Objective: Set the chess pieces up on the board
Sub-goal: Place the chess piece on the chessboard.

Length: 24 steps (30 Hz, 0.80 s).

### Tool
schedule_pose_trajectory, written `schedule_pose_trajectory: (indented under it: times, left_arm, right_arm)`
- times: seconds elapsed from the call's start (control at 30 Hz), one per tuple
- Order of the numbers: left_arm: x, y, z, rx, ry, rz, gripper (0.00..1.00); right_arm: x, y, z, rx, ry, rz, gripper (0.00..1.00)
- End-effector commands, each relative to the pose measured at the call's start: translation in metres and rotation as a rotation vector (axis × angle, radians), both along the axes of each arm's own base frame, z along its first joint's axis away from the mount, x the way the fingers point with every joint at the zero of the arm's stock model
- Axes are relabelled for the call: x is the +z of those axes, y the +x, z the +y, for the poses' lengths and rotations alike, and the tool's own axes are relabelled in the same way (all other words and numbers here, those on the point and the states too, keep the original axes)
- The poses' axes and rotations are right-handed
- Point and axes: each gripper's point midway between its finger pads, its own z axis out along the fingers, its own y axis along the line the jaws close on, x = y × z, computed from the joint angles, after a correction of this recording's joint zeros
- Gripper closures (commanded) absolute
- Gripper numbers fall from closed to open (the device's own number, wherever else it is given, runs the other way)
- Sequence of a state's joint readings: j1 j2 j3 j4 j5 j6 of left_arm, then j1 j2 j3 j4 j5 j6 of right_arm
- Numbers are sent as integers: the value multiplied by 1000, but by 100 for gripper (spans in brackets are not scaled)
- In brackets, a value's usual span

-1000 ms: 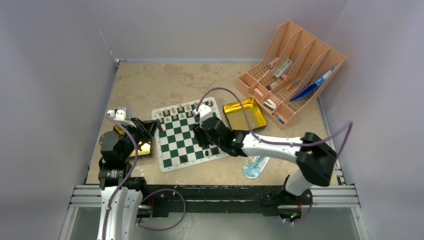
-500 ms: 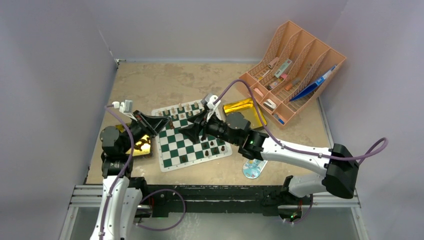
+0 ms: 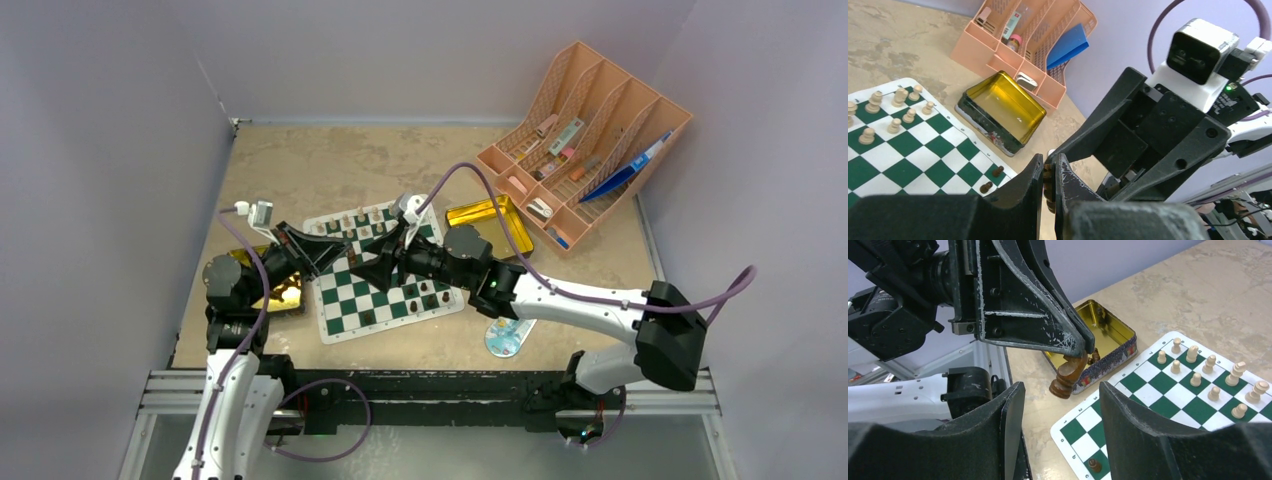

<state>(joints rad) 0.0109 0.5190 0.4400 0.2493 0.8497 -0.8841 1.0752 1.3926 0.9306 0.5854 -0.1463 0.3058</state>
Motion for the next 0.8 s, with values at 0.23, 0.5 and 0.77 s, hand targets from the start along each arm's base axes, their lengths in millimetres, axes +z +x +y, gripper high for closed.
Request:
schedule_pose_trajectory:
  times: [0.23,0.5,0.77]
  left_arm:
    - [20,-11,-11,-73,-18,-63,100]
    - [26,1,-7,-72,185,-67,100]
    - [38,-19,-23,-354,215,-5,70]
  right_arm:
    - [20,6,22,34,58,-45,57]
    - [-6,11,11,33,-101,-180,100]
    - [-14,5,-16,57,-208,-367,100]
